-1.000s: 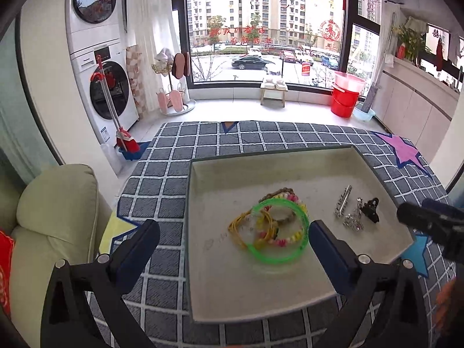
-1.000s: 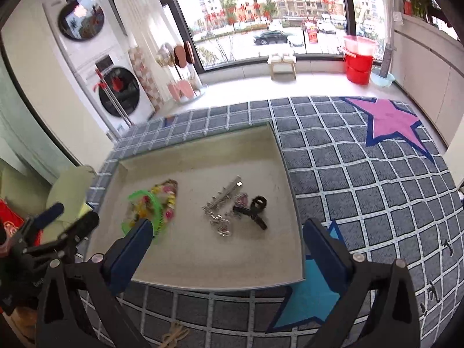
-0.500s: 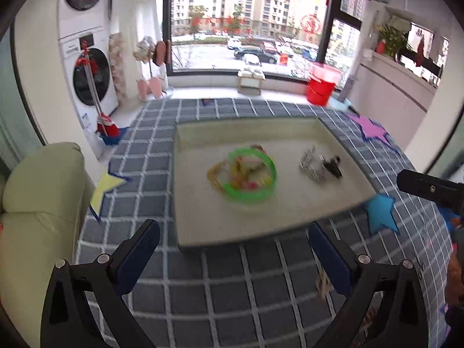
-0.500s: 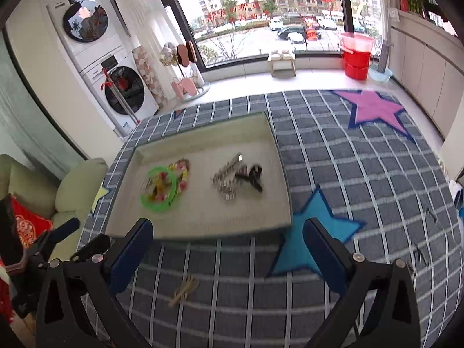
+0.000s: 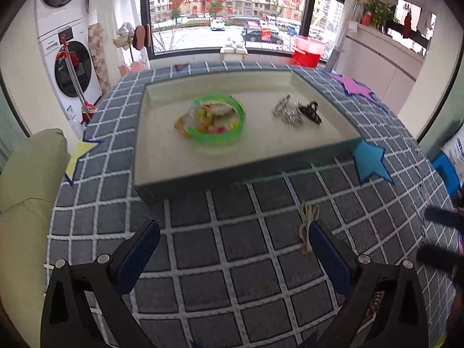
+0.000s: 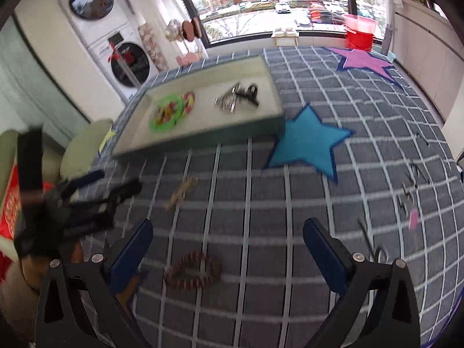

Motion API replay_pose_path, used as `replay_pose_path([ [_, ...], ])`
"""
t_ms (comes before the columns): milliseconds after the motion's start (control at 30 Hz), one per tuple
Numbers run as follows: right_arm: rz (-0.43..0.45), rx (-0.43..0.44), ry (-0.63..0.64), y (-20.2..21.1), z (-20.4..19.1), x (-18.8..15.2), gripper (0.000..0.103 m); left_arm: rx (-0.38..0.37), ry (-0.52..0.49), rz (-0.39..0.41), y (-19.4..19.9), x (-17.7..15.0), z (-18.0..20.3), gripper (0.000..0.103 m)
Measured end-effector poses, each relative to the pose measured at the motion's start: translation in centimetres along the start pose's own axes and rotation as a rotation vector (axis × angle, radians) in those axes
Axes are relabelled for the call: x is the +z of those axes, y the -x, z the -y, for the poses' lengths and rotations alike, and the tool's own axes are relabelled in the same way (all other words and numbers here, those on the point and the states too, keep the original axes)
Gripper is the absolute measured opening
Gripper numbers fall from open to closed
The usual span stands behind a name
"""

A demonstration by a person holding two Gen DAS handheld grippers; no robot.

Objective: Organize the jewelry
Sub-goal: 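Grasp the brown coiled bead bracelet with the right tool while the left tool grasps the tan wooden clip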

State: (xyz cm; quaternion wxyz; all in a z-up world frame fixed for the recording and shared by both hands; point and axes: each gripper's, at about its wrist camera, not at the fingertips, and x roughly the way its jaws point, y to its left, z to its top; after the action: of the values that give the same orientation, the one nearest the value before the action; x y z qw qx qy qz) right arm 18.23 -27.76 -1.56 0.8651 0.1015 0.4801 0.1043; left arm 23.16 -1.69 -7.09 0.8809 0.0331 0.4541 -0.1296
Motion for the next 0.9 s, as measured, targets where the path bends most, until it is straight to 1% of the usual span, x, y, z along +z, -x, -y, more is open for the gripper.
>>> replay_pose_path([
  [100,-0.022,-0.011,0.068,-0.1,-1.3,-2.0,0.103,-0.001,-0.005,-0.02,-0.6,-0.3,0.4,0.103],
  [233,-0.041,-0.005,0.132,-0.5,-2.5,-3.6,0.103,-0.009,-0.021,-0.043,-1.3,-0.5,1.0,0.103],
  [433,-0.053,0.005,0.13,-0.9,-2.7,-4.6,0.102,-0.009,-0.061,-0.055,-2.2,-0.4,2.2,0.103],
  [567,-0.033,-0.006,0.111,-0.6,-2.4,-4.6,0.098,0.005,-0.079,-0.065,-2.7,-0.4,2.6,0.103],
  [700,-0.006,-0.03,0.072,0.0,-1.5,-4.4,0.089,0.009,-0.078,-0.067,-3.0,-0.3,2.6,0.103],
  [767,-0.012,-0.035,0.052,-0.1,-0.9,-4.2,0.083,0.011,-0.084,-0.071,-3.2,-0.3,2.7,0.103],
  [833,-0.038,-0.033,0.04,-0.8,-0.4,-4.1,0.072,0.013,-0.093,-0.074,-3.4,-0.4,2.9,0.103],
  [867,-0.046,-0.035,0.041,-1.1,-0.3,-4.1,0.069,0.013,-0.097,-0.075,-3.4,-0.4,2.9,0.103],
  [900,-0.056,-0.036,0.043,-1.5,-0.3,-4.1,0.064,0.013,-0.101,-0.076,-3.5,-0.4,3.1,0.103],
])
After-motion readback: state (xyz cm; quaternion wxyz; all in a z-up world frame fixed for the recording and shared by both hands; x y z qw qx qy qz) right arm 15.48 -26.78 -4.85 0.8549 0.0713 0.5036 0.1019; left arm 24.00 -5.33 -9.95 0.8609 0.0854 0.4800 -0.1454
